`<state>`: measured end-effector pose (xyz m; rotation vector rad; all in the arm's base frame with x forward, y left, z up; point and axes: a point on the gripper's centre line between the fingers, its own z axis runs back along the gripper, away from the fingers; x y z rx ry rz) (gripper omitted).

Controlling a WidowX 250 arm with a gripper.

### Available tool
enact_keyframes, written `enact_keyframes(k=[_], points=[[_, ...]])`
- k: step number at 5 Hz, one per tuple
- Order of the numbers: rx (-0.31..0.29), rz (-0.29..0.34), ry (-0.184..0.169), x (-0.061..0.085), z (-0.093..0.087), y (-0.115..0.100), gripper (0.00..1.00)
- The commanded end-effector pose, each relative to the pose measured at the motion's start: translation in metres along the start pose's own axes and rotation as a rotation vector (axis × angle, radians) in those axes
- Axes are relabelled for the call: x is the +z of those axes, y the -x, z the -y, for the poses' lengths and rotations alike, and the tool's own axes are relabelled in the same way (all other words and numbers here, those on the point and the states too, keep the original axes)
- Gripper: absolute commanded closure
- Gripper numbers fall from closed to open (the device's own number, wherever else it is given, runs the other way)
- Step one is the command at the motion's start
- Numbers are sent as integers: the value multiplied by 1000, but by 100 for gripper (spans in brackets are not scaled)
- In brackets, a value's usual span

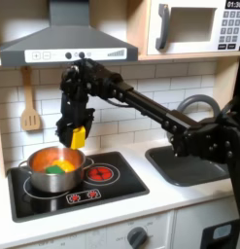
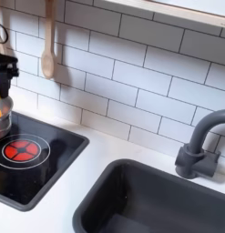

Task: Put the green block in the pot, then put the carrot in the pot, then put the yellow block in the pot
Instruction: 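Put the yellow block in the pot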

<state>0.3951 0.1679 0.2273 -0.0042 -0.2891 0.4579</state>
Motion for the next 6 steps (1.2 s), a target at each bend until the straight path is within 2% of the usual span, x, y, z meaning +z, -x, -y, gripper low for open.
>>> enact_keyframes(k=[1, 2, 3, 4, 6], points=[[45, 7, -7, -1, -8, 4, 100], [67, -48, 4, -21, -12, 19, 100], [86, -81, -13, -33, -29, 34, 100], [91, -62, -1, -26, -30, 32, 100], [82, -49, 7, -21, -30, 27, 100]])
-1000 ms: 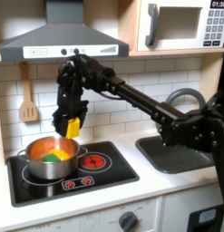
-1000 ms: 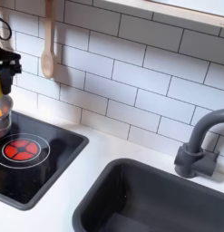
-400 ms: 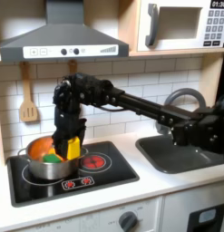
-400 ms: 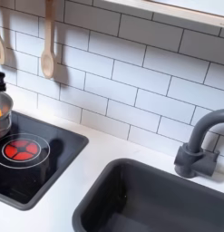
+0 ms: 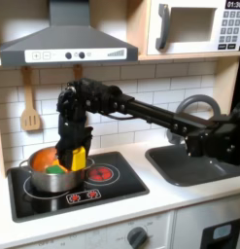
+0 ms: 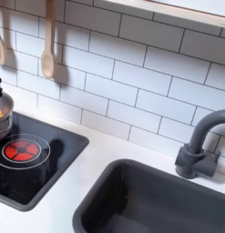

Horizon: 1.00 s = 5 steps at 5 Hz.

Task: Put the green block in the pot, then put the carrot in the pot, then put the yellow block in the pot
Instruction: 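Put the yellow block in the pot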

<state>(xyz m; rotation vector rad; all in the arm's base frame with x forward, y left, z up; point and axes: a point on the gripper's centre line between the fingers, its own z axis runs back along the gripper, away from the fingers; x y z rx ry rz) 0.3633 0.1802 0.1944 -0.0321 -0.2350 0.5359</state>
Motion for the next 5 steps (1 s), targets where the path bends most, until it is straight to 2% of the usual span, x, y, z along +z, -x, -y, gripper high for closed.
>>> enact_keyframes(k=[1, 2, 3, 5], points=[[-4, 34, 9, 13, 0, -8, 100], [4, 55, 8, 21, -3, -13, 100], [4, 58, 9, 23, -3, -15, 100], [9, 43, 6, 15, -7, -21, 100]])
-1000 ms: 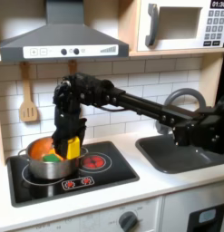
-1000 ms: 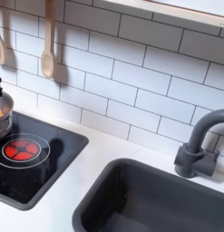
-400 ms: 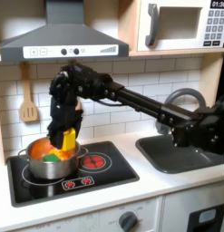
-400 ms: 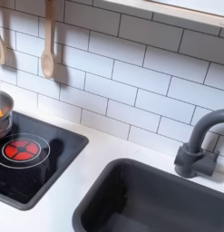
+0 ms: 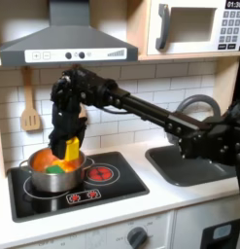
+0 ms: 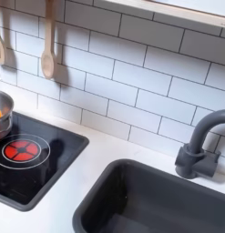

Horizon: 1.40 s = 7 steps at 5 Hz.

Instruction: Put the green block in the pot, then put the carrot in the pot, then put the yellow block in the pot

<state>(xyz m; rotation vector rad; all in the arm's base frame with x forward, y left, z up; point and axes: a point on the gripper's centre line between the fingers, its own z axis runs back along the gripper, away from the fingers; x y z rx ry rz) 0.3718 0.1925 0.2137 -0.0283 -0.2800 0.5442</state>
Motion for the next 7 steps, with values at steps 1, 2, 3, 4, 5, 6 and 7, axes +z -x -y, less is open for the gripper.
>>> enact_keyframes(k=[1, 2, 3, 4, 5, 6, 7], points=[[-4, -13, -8, -1, 0, -7, 100], [-21, -6, 7, 4, 7, -13, 0], [-31, 3, 5, 7, 11, -12, 0], [-35, -2, 8, 6, 12, -10, 0], [-61, 3, 20, 5, 23, -9, 0], [-67, -18, 24, -4, 28, -6, 0], [-83, -27, 32, -8, 35, -4, 0]])
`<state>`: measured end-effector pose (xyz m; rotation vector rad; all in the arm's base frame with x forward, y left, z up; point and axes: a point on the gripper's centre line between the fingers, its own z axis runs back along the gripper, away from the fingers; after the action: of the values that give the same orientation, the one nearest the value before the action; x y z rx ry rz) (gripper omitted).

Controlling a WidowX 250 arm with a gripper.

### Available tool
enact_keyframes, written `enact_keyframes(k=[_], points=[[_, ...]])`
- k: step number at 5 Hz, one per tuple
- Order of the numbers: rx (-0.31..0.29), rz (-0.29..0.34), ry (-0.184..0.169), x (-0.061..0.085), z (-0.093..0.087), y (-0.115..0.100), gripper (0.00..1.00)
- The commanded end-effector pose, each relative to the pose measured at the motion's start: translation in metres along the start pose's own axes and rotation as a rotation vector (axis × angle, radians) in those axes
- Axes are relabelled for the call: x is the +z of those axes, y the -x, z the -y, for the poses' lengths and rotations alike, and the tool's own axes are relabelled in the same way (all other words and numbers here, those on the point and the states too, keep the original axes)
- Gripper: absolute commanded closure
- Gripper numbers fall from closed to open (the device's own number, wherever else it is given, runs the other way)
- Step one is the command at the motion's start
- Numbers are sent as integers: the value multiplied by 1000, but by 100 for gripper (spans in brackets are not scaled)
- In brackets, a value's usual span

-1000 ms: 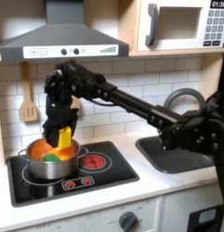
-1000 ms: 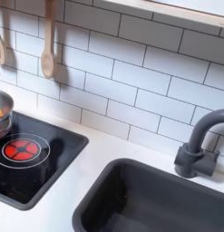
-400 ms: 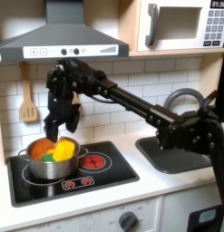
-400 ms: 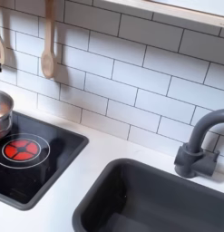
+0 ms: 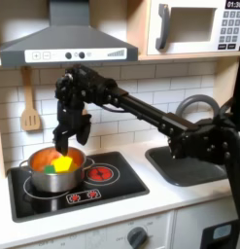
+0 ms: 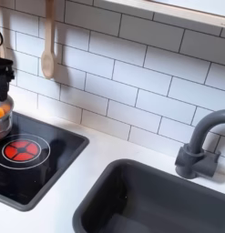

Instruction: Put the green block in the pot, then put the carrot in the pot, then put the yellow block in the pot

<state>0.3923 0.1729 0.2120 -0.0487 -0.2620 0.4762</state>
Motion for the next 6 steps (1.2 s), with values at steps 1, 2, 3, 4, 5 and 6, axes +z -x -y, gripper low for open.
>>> enact_keyframes(k=[1, 2, 3, 4, 5, 6], points=[[-29, 8, 6, 0, 14, 5, 0], [-30, 58, 6, 12, 15, 19, 0], [-33, 101, -5, 31, 14, 39, 0], [-40, 131, 10, 41, 20, 56, 0], [-31, 162, 13, 51, 20, 68, 0], [-28, 197, 19, 61, 22, 71, 0]])
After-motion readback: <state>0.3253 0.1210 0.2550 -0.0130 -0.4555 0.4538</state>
